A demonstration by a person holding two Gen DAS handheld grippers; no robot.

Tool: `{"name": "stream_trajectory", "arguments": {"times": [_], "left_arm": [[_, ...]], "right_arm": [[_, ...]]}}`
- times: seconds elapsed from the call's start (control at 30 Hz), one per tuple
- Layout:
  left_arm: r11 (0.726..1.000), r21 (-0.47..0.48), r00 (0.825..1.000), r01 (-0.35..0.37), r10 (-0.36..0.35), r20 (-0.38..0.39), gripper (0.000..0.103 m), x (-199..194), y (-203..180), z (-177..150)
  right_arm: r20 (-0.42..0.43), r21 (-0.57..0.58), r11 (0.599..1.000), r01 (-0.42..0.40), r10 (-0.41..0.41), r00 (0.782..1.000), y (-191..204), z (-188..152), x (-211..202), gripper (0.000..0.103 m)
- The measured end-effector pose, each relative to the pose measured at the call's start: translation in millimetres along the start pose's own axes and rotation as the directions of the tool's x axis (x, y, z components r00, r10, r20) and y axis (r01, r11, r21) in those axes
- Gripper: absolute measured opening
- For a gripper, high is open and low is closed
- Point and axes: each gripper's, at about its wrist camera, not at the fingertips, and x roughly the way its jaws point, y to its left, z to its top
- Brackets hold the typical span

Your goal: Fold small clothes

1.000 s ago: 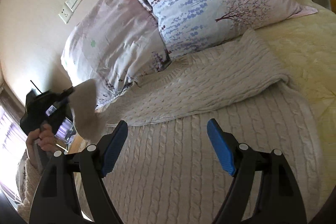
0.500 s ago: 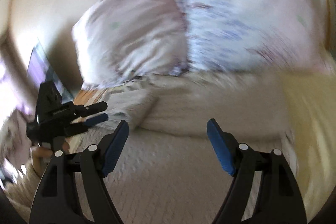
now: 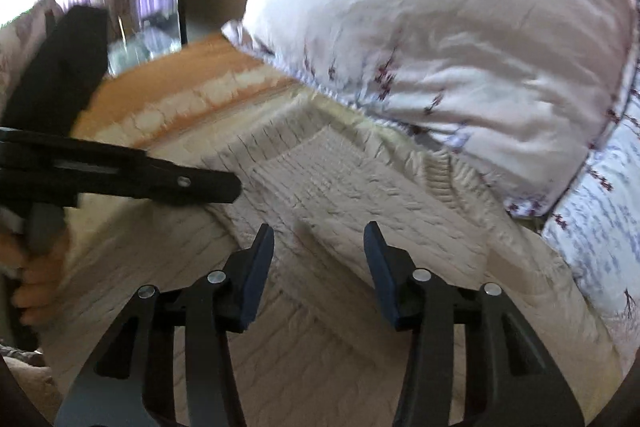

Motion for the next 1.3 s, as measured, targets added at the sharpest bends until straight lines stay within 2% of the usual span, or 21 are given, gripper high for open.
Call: {"name": "stream_trajectory", "arguments": {"times": [0.03, 0.1, 0.13, 0.17, 0.2, 0.3, 0.37, 0.47, 0.5, 0.57, 0.63, 0.73, 0.8, 0.9, 0.97, 1.03, 1.13, 1.27, 1.3], "left_arm": [[1.0, 0.002, 1.0, 0.001, -0.001, 0.0, 0.039, -0.3, 0.3, -0.6], [1.0, 0.006, 1.0, 0.003, -0.003, 0.0, 0.039, 0.0, 0.0, -0.9], [1.0, 0.008, 1.0, 0.004, -0.004, 0.0, 0.039, 0.0, 0.0, -1.0], [1.0, 0.01, 1.0, 0.005, -0.005, -0.001, 0.039, 0.2, -0.1, -0.9], [1.0, 0.011, 1.0, 0.005, -0.005, -0.001, 0.039, 0.6, -0.7, -0.7], [1.0, 0.013, 1.0, 0.001, -0.001, -0.001, 0.04, 0.2, -2.1, -1.4], [1.0, 0.018, 1.0, 0.003, -0.003, 0.001, 0.042, -0.3, -3.1, -2.4], [1.0, 0.023, 1.0, 0.014, -0.014, 0.0, 0.053, -0.3, -6.5, -3.3], [0.999, 0.029, 1.0, 0.019, -0.019, -0.001, 0.059, -0.5, -8.7, -3.7], [0.999, 0.047, 1.0, 0.024, -0.024, -0.006, 0.067, 0.1, -14.0, -5.2], [0.998, 0.067, 1.0, 0.022, -0.021, -0.012, 0.074, 0.9, -19.1, -6.5], [0.996, 0.08, 0.999, 0.035, -0.033, -0.024, 0.08, -0.7, -25.2, -9.3], [0.994, 0.082, 0.997, 0.069, -0.067, -0.026, 0.08, -6.6, -27.1, -11.2], [0.992, 0.112, 0.998, 0.064, -0.065, 0.005, 0.08, -24.3, -30.3, -15.6], [0.987, 0.156, 0.999, 0.026, -0.031, 0.03, 0.08, -38.5, -32.1, -19.8], [0.981, 0.195, 0.999, -0.017, 0.009, 0.046, 0.081, -47.9, -31.9, -23.3], [0.967, 0.243, 0.997, -0.073, 0.061, 0.057, 0.081, -58.7, -27.8, -29.2], [0.957, 0.269, 0.994, -0.108, 0.097, 0.052, 0.081, -64.2, -19.6, -36.1], [0.957, 0.268, 0.994, -0.111, 0.102, 0.047, 0.081, -63.4, -16.8, -37.0]], "right_arm": [[-0.012, 0.009, 1.0, 0.007, -0.007, 1.0, -1.2, -0.7, 5.2, 0.047], [-0.023, 0.05, 0.999, 0.004, -0.003, 1.0, -9.2, -4.6, 9.6, 0.027], [-0.008, 0.077, 0.997, -0.013, 0.014, 1.0, -14.0, -5.7, 7.4, 0.023], [0.009, 0.121, 0.992, -0.039, 0.038, 0.999, -21.4, -6.9, 2.0, 0.011], [0.025, 0.157, 0.986, -0.049, 0.046, 0.999, -27.8, -8.1, -2.6, 0.007], [0.102, 0.277, 0.96, -0.036, 0.008, 0.995, -52.8, -15.9, -28.8, 0.007], [0.158, 0.396, 0.918, -0.037, -0.028, 0.987, -76.5, -28.5, -52.4, 0.007], [0.214, 0.597, 0.802, -0.029, -0.124, 0.969, -117.1, -66.8, -93.3, 0.007], [0.208, 0.676, 0.736, -0.014, -0.172, 0.963, -131.6, -90.9, -108.9, 0.007], [0.159, 0.758, 0.652, 0.011, -0.202, 0.966, -146.6, -127.0, -121.8, 0.007], [0.113, 0.787, 0.617, 0.01, -0.16, 0.981, -155.1, -151.3, -120.6, 0.007], [0.096, 0.846, 0.533, -0.029, -0.098, 0.991, -170.0, -180.8, -127.6, 0.018], [0.146, 0.883, 0.462, -0.082, -0.104, 0.984, -184.5, -195.2, -138.6, 0.057], [0.147, 0.913, 0.398, -0.095, -0.104, 0.984, -207.4, -202.4, -140.2, 0.057], [0.125, 0.922, 0.378, -0.083, -0.088, 0.988, -215.2, -205.6, -132.7, 0.049], [0.077, 0.927, 0.373, -0.045, -0.072, 0.994, -220.0, -205.8, -121.0, 0.045], [0.068, 0.931, 0.361, -0.051, -0.033, 0.997, -223.7, -208.4, -106.5, 0.042], [0.092, 0.915, 0.395, -0.085, 0.001, 0.996, -218.5, -204.0, -101.4, 0.031], [0.092, 0.909, 0.407, -0.088, 0.01, 0.996, -216.7, -201.1, -98.8, 0.031]]}}
